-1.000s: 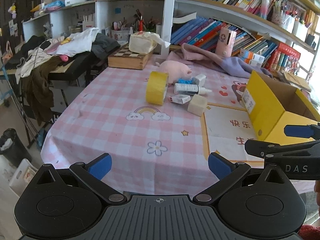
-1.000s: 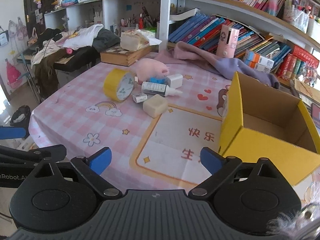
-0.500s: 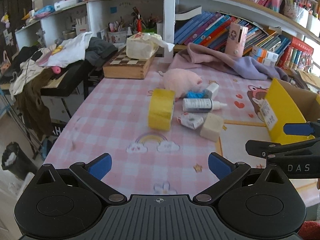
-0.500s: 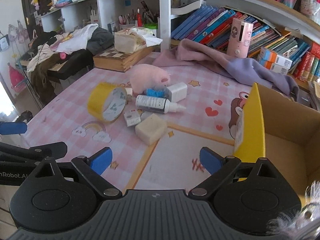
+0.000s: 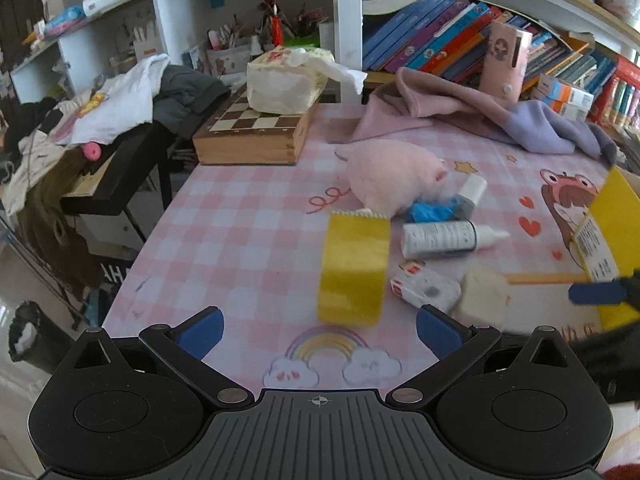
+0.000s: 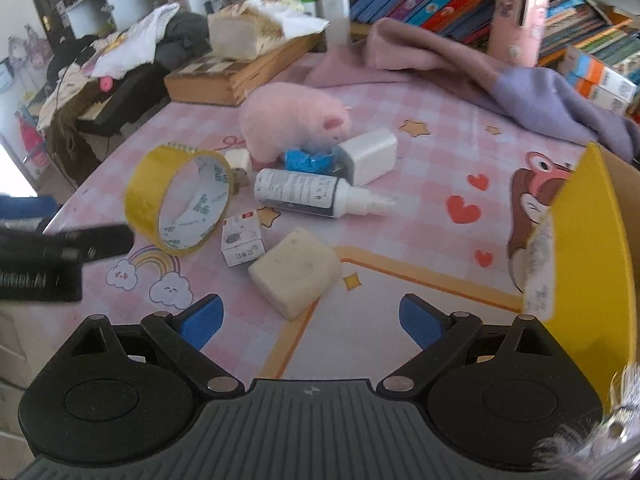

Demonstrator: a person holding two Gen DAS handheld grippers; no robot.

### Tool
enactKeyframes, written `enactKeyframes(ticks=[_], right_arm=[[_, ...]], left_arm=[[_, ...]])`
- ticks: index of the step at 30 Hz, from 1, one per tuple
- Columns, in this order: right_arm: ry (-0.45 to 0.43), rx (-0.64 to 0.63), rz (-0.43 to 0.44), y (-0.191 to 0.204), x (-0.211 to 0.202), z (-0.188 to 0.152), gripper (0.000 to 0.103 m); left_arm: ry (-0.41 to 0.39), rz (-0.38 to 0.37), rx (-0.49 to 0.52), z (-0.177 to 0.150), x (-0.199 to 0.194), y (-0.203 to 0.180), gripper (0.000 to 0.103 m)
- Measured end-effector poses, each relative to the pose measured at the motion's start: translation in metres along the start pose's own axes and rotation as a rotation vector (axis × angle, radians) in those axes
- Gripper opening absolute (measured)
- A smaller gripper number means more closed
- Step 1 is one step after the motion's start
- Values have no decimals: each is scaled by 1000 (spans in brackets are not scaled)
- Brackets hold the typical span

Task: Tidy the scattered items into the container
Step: 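Grasp the yellow tape roll with the left tool while the right tool grasps the white soap bar, then carry the tape roll with the left tool while the right tool carries the soap to the yellow box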

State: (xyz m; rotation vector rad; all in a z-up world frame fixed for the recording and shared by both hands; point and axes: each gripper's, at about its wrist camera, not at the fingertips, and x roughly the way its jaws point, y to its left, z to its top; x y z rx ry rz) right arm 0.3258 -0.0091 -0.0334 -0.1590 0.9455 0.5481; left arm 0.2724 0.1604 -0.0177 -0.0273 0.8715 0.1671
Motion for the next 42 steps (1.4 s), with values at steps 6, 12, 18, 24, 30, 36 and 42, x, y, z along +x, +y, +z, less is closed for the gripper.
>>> enactKeyframes(ticks=[6, 12, 18, 24, 30, 36, 42], right_arm=[[2, -70, 18, 7, 22, 11, 96], [50, -90, 27, 8, 49, 18, 96], [68, -109, 37, 9, 59, 19, 76], [59, -117, 41, 5, 54, 19, 55], [27, -93, 33, -3, 35, 18, 51], [0, -84, 38, -5, 14, 11, 51], [-25, -77, 46, -6, -10, 2, 51]], left_arm=[[-1, -22, 50, 19, 22, -8, 102], [44, -24, 74, 25, 43, -10, 99], [69, -27, 71, 29, 56, -11, 91], [125, -68, 80, 24, 66, -16, 43], [97, -80, 52, 20, 54, -15, 40], [87, -115, -32, 15, 36, -9, 40], [62, -152, -145, 5, 8, 1, 40]])
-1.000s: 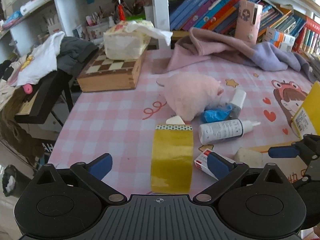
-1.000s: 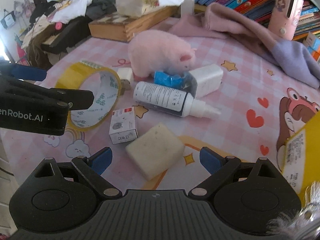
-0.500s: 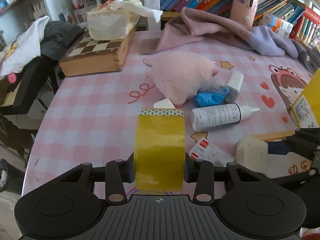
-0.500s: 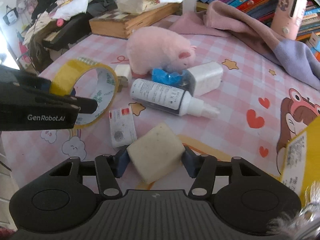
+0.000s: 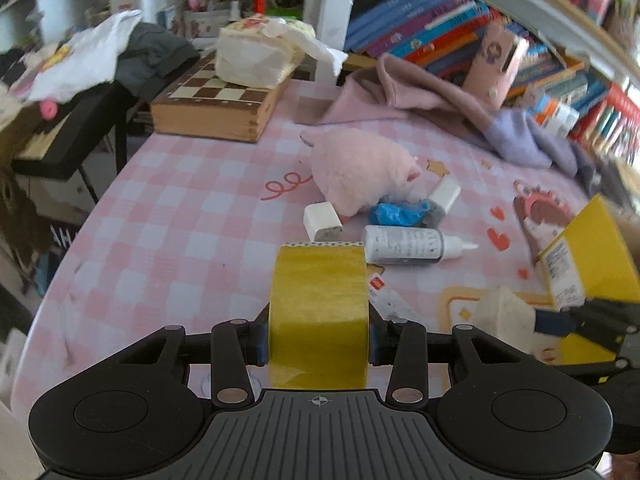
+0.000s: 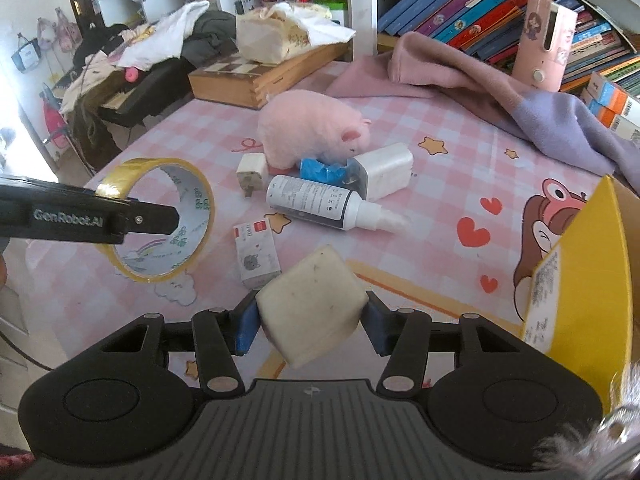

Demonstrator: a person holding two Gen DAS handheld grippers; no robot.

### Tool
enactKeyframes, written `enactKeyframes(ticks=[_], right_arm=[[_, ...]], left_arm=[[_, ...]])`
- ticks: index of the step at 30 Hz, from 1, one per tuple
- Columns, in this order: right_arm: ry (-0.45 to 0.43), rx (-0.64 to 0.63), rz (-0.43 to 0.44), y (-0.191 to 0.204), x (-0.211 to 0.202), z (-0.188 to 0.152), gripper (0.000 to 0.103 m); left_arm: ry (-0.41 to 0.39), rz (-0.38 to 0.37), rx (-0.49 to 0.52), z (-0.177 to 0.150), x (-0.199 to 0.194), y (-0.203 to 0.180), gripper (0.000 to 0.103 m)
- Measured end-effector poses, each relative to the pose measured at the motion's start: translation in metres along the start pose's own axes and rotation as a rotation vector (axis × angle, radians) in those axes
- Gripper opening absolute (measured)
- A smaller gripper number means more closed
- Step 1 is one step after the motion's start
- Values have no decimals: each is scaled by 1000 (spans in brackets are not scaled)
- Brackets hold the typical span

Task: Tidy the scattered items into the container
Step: 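Carry the tape roll with the left tool while the right tool carries the soap to the yellow box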

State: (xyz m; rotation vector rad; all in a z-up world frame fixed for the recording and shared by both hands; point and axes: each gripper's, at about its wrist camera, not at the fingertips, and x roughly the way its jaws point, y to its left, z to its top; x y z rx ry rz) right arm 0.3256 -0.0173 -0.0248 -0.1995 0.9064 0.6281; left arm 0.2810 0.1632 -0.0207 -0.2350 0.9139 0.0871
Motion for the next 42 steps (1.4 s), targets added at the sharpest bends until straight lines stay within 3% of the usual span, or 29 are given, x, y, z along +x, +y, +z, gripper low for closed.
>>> enactKeyframes(ticks=[11, 21, 33, 42], right_arm=[[-64, -9, -2, 19, -58, -26, 51], [-133, 13, -30, 44, -121, -70, 51], [-134, 93, -108, 81, -182, -158, 51], [-139, 162, -180, 89, -218, -194, 51]], left_arm=[[-62, -110, -111, -32, -63, 4, 40], [-87, -230, -188, -86, -122, 7, 40], [-56, -307, -207, -173, -169, 7, 40], [-25, -381, -168, -198, -184, -7, 40]])
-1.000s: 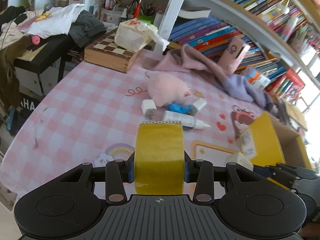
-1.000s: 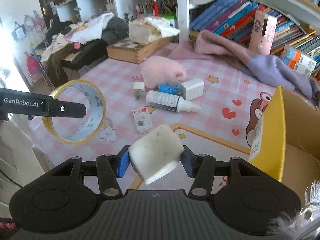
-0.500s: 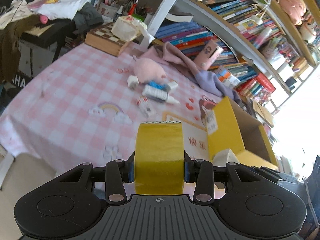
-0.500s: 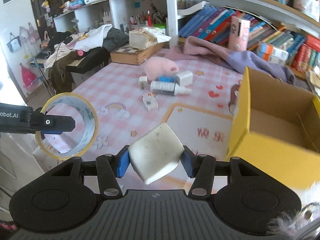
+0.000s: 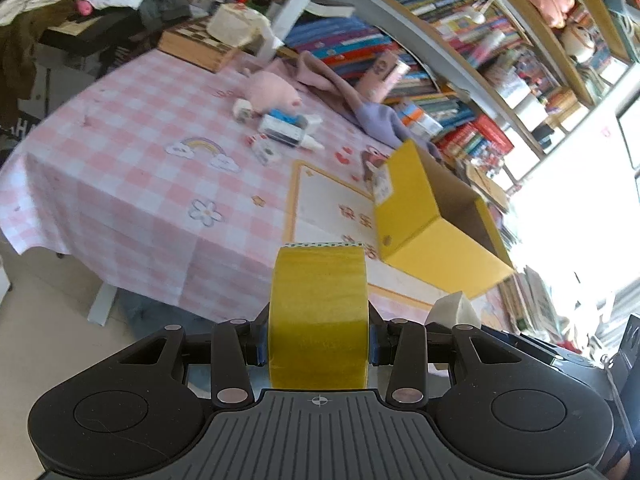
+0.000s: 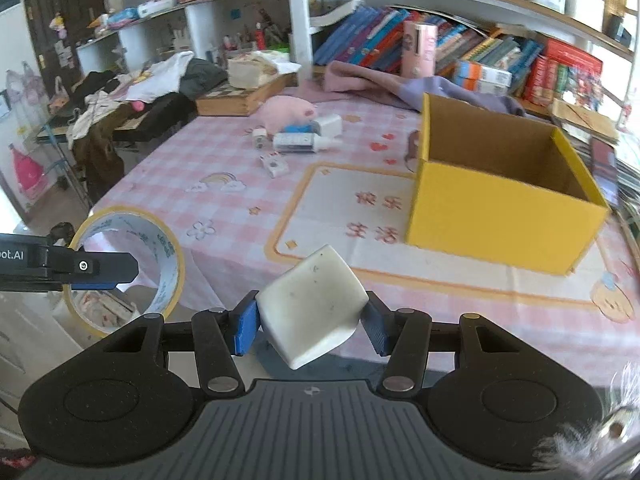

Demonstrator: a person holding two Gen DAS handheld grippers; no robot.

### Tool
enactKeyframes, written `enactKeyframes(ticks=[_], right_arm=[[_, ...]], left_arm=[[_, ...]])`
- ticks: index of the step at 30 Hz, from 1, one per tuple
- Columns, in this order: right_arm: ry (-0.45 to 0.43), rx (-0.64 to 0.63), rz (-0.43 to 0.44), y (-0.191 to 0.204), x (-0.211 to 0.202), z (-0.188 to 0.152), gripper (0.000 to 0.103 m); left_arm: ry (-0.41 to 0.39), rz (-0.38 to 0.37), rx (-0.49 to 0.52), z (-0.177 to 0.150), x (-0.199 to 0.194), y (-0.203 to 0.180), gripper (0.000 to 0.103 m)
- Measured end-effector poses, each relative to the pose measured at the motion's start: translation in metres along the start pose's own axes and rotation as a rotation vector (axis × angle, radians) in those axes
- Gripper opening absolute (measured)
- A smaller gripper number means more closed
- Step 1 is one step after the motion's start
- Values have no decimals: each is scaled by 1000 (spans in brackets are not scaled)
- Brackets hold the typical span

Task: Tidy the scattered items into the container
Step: 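Carry the tape roll with the left tool while the right tool carries the soap to the yellow box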

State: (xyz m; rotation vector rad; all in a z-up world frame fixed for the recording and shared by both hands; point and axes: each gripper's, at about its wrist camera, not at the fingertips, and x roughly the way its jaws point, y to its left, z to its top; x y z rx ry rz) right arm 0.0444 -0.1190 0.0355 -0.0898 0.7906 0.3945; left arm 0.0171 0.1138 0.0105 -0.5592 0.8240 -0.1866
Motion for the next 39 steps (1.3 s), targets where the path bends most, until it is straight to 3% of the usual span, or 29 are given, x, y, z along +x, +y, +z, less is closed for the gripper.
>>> enactKeyframes(ticks=[23, 39], right_arm=[[-14, 259, -263, -73, -73, -61, 51], [-19, 322, -306, -109, -82, -70, 51]], left_arm=[[177, -223, 181, -26, 51, -80, 40], [230, -279, 261, -29, 80, -121, 40]])
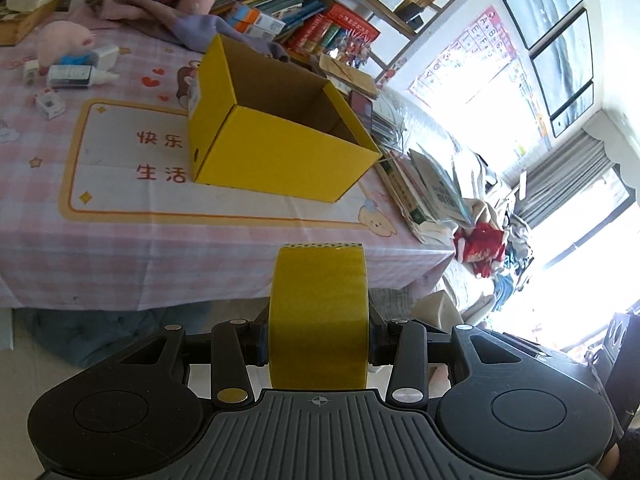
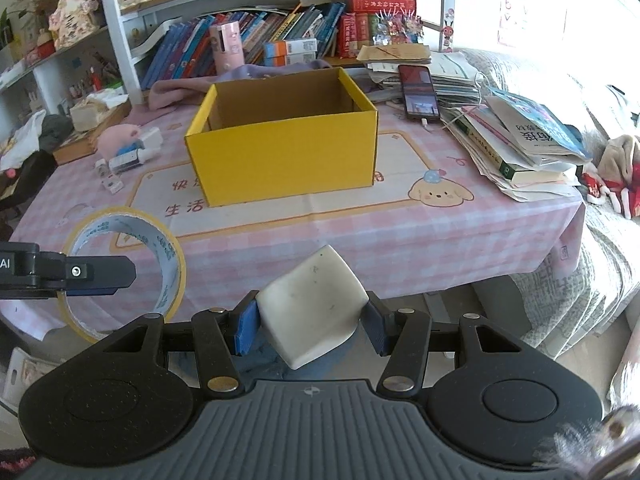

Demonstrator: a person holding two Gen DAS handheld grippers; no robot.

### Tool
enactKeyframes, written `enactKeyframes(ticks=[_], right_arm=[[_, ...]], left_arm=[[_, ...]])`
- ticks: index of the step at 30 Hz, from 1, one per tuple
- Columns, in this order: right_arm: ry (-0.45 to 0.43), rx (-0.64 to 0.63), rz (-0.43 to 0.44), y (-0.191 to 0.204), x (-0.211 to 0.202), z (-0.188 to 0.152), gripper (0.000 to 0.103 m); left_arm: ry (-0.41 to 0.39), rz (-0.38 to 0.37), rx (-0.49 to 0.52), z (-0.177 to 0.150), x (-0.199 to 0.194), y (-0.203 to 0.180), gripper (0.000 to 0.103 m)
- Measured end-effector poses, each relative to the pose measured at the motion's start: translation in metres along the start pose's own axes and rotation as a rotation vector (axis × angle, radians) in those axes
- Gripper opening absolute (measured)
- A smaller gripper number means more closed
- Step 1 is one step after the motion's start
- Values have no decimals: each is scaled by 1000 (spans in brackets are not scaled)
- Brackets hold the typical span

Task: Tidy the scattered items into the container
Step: 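Carry the tape roll with the left tool while the right tool carries the soap to the yellow box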

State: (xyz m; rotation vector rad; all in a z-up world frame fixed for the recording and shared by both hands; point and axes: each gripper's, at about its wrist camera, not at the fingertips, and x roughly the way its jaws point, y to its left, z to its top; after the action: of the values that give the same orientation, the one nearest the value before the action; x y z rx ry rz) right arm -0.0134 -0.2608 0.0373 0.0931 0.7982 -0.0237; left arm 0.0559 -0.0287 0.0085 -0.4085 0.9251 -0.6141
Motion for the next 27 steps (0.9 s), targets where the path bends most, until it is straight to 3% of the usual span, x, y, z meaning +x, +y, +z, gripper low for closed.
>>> enactKeyframes(ticks=[9, 17, 22, 27], right_arm=[[3, -26, 24, -3, 26, 27, 51], [-26, -57, 27, -6, 44, 53, 51], [-96, -73, 24, -16, 50, 89, 51], [-172, -115, 41, -30, 63, 138, 51]], left_arm=[[-33, 2, 23, 28, 12, 2, 40], [-70, -12, 120, 58, 23, -11, 40], [-153, -8, 219, 95, 23, -24, 40], [-209, 2, 247, 140, 36, -33, 40]])
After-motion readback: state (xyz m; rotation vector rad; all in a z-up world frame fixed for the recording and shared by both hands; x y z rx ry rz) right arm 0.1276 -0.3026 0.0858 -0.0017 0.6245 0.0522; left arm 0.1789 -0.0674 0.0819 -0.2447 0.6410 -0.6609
